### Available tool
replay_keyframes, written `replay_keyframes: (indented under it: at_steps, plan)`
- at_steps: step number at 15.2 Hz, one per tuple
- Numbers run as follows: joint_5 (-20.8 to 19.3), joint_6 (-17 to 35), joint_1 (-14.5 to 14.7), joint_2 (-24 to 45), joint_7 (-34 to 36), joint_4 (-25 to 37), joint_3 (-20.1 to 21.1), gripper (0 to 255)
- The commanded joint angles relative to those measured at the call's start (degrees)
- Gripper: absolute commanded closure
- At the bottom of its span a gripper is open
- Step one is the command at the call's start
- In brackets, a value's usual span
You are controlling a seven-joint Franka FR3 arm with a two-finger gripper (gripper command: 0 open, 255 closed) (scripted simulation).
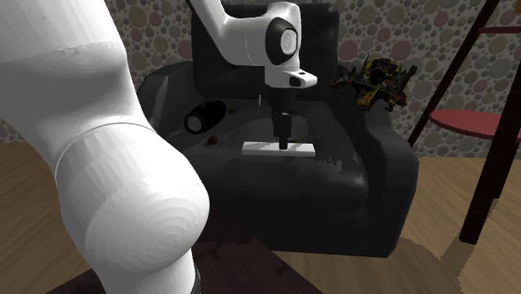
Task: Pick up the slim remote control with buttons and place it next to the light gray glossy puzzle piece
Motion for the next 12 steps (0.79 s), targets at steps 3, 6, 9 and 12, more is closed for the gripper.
replay_keyframes:
  at_steps: [3, 6, 9, 12]
  plan:
    - [-0.78, 3.1, -0.23, 2.19, 0.65, -0.97, 0.32, 0]
    - [-0.78, 3.1, -0.23, 2.19, 0.65, -0.97, 0.32, 0]
    - [-0.78, 3.1, -0.23, 2.19, 0.65, -0.97, 0.32, 0]
    - [-0.78, 3.09, -0.23, 2.19, 0.65, -0.96, 0.32, 255]
